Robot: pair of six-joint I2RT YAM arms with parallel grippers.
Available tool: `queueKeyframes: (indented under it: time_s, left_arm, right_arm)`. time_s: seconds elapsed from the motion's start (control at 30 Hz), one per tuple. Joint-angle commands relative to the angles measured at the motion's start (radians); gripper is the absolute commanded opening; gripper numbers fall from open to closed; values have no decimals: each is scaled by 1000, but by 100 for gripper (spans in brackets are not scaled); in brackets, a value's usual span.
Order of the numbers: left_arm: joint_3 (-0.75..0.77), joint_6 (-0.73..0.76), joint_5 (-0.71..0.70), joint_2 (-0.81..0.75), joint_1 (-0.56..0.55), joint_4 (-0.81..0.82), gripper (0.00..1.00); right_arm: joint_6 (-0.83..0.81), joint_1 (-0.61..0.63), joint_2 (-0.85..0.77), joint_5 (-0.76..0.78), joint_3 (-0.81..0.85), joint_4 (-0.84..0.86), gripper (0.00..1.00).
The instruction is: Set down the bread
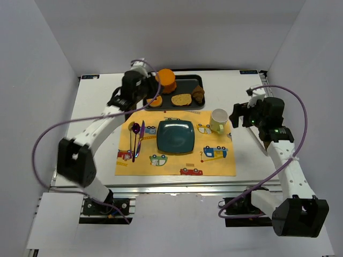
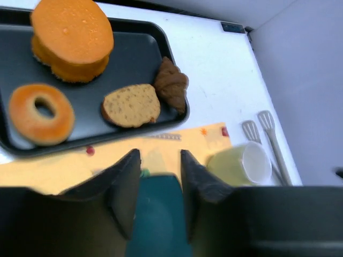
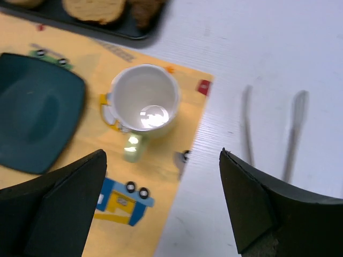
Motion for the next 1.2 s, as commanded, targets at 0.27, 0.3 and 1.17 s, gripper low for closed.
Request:
queueKeyframes:
  time_s: [0.27,0.3,1.17]
  left_arm:
    - [-595,-7,-191,-629,70,-73,27]
    - [-617,-22,-208,-662,70,-93,43]
    - [-793,-36,-288,-889,72,-156,77]
  right_arm:
    - [-408,-292,44,-46,-94,-63,5]
    - [-414,-303,64,-63,-87,-89,12]
    - [-601,-334,731,15,226,-184,65]
